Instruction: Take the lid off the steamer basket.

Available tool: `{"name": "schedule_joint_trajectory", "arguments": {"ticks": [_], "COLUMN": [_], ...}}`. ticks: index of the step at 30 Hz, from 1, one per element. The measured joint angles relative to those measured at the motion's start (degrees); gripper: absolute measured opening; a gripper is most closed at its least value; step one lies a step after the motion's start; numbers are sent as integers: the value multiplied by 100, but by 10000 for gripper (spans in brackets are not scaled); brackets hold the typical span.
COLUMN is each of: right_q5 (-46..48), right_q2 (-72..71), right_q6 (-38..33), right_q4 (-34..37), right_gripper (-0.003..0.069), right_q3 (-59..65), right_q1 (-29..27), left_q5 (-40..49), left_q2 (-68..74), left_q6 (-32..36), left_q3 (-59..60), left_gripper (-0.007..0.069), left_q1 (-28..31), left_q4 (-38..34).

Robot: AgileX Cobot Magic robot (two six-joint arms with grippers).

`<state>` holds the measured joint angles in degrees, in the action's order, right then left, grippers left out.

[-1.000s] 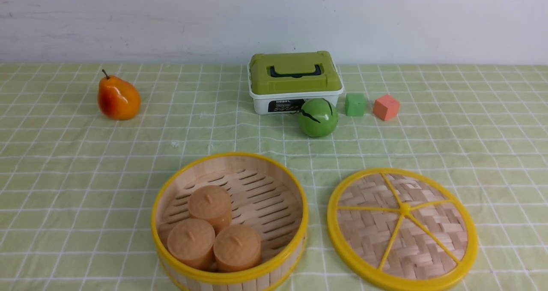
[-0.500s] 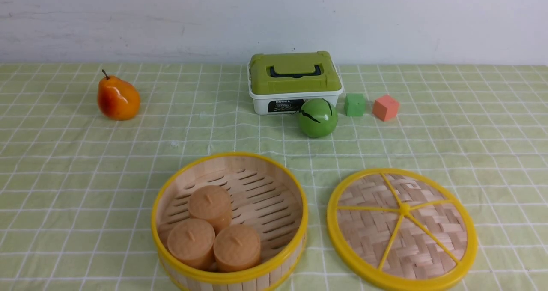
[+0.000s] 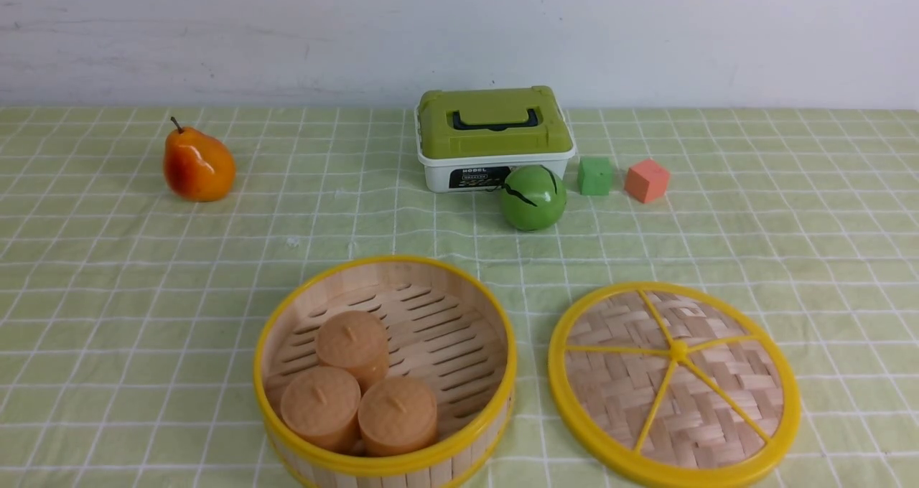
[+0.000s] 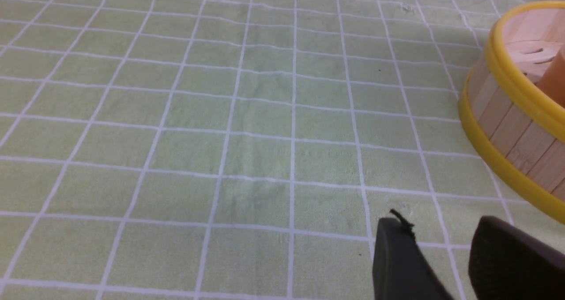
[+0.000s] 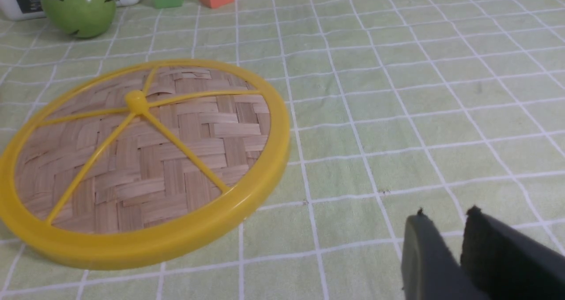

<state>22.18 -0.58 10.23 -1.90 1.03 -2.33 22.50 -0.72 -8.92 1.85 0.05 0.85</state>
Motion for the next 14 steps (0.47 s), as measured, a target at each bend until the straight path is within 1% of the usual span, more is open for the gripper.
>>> {"name": "schedule_joint_trajectory", "arguments": {"ticks": [14], "right_q5": [0], "right_q2": [0], "right_q6": [0], "right_q4": [0], "right_gripper": [129], "right_q3": [0], "right_q1": [0], "left_q5": [0], "left_q2": [0], "left_q6": [0], "left_q3": [0], "left_gripper": [239], "left_q1": [0], "left_q4": [0]}}
